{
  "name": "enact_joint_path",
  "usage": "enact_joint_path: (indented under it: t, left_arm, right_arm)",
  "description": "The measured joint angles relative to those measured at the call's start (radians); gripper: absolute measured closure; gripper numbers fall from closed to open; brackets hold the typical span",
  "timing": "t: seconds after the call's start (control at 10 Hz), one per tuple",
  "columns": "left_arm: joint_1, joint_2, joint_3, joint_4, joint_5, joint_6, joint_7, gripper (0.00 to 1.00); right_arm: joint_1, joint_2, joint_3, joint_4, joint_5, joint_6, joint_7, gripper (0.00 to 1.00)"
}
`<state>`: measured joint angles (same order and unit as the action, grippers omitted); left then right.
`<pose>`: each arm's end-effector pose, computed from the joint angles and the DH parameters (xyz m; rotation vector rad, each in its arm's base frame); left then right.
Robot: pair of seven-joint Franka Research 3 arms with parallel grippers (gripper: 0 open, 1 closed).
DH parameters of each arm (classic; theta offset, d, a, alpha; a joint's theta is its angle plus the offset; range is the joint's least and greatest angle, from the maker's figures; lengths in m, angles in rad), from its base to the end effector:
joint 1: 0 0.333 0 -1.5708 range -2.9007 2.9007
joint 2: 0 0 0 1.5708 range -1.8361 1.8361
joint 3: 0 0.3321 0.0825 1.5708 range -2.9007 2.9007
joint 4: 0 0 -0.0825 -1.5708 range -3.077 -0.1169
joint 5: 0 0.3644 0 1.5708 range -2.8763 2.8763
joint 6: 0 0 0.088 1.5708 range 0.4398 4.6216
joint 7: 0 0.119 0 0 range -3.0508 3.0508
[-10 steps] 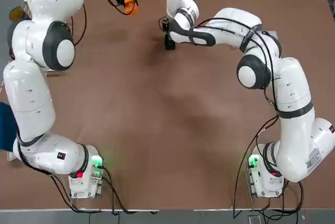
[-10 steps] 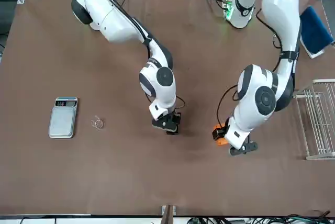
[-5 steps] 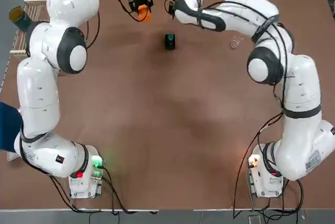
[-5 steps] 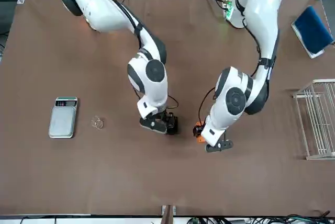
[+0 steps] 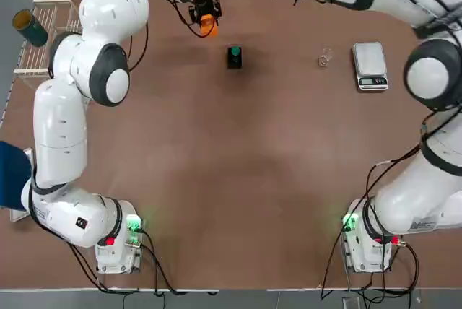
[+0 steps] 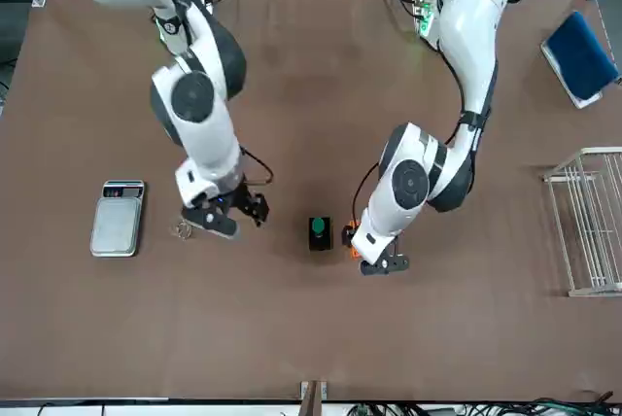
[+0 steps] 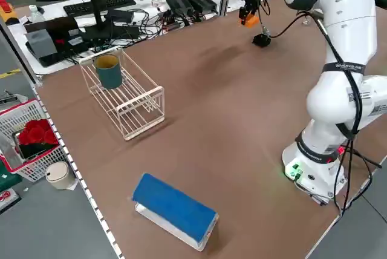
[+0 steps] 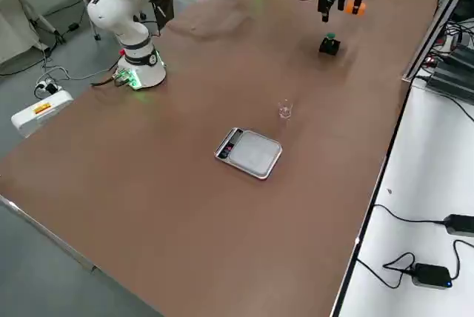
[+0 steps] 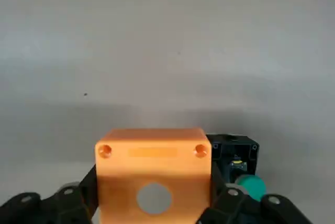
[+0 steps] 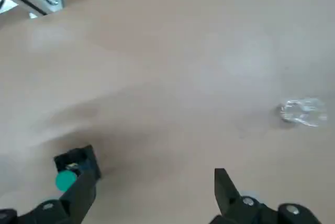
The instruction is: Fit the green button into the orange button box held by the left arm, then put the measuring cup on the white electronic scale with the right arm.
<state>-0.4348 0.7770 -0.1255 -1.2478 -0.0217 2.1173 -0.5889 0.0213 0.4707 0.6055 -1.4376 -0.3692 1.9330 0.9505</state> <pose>0.6514 -0.3797 0.3191 2.9976 0.1185 0.0375 0.6065 0.3114 0.4752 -3.0925 0.4308 -0.2241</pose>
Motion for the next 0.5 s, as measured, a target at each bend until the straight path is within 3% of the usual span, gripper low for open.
enact_joint_path:
  t: [0.2,0.5]
  left_arm:
    - [-0.049,0.018,0.035,0.013,0.0,0.0,0.0,0.21]
    - [-0.183,0.048,0.098,0.047,0.0,0.003,-0.037,0.21]
  right_arm:
    - [-0.057,-0.125,-0.017,-0.044,0.111,-0.094,-0.14,0.0]
    - [-0.082,-0.283,-0.187,-0.053,0.273,-0.193,-0.434,0.0]
